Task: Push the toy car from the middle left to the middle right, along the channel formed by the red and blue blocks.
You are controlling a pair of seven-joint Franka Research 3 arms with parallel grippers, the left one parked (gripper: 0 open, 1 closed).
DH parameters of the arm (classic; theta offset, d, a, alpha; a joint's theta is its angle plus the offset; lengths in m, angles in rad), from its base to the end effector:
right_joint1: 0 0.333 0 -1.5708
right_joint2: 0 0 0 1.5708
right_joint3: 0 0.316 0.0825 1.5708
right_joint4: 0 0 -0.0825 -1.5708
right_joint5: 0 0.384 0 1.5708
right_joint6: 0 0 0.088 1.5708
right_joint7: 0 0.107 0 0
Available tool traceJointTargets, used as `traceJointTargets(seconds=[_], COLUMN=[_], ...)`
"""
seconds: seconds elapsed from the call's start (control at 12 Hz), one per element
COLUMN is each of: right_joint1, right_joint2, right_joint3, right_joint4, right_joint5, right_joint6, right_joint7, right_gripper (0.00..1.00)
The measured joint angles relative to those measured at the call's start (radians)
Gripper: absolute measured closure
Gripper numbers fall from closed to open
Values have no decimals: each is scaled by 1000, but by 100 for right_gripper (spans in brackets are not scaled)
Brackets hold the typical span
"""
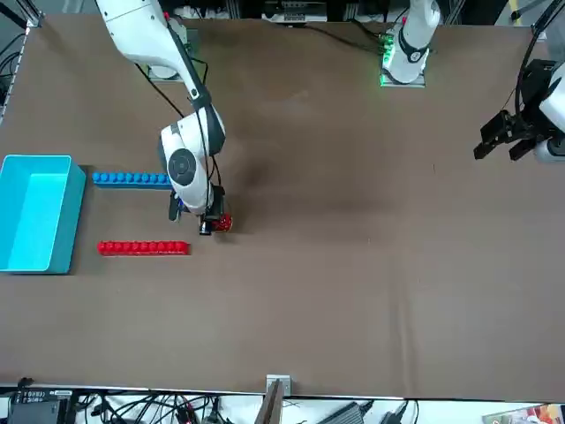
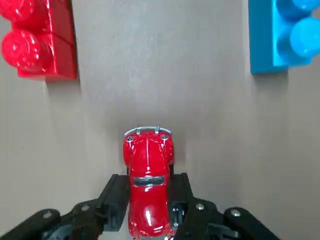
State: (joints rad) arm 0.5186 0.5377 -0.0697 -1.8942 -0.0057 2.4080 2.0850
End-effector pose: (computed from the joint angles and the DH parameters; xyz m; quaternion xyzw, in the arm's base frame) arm 0.5677 0.2757 0.2163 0.6884 -0.7249 0.0155 0.0168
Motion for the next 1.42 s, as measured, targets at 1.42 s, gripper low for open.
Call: traceJointTargets(seconds=[1.42], right_joint1=[102], right_joint2=[81], right_joint3=[1], right_joint4=[132], right_joint5=[23], right_joint6=[-6], right_joint7=[61], right_gripper=[56])
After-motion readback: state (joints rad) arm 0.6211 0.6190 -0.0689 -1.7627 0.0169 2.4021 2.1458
